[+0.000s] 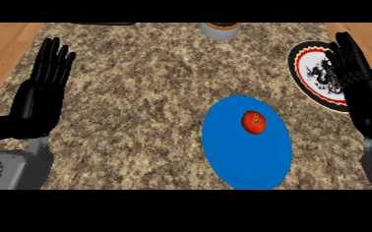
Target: Pick the tomato from the plate and place it in the plate
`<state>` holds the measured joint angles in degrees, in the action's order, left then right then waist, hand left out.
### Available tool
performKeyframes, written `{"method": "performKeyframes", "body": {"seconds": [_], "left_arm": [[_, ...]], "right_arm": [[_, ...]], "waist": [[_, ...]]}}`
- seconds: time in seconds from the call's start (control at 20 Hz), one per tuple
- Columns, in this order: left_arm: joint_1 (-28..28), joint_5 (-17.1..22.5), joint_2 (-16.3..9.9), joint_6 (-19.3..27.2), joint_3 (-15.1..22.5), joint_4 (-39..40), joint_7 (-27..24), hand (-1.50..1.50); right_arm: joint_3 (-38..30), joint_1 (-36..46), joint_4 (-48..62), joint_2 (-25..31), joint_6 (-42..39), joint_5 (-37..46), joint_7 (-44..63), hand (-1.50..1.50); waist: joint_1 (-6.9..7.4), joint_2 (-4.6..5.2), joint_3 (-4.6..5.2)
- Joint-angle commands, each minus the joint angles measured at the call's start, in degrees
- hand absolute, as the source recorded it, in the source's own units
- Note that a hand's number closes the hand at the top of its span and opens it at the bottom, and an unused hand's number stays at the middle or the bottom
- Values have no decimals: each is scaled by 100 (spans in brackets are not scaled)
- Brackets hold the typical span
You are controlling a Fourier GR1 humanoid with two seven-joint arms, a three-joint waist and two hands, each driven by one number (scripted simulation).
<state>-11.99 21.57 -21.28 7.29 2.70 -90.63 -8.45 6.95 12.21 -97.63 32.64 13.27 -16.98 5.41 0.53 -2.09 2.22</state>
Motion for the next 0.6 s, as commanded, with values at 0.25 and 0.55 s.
{"method": "performKeyframes", "body": {"seconds": [0.25, 0.55], "left_arm": [[889, -1002, 34, 982, 686, 772, 1299, 0], [1052, -925, 174, 900, 758, 1083, 1367, 0]], "right_arm": [[204, 19, -239, -1112, -58, -729, -327, 150], [807, -766, 495, -291, 1909, 2848, -732, 150]], "waist": [[-15, 248, -260], [-145, 248, -239]]}}
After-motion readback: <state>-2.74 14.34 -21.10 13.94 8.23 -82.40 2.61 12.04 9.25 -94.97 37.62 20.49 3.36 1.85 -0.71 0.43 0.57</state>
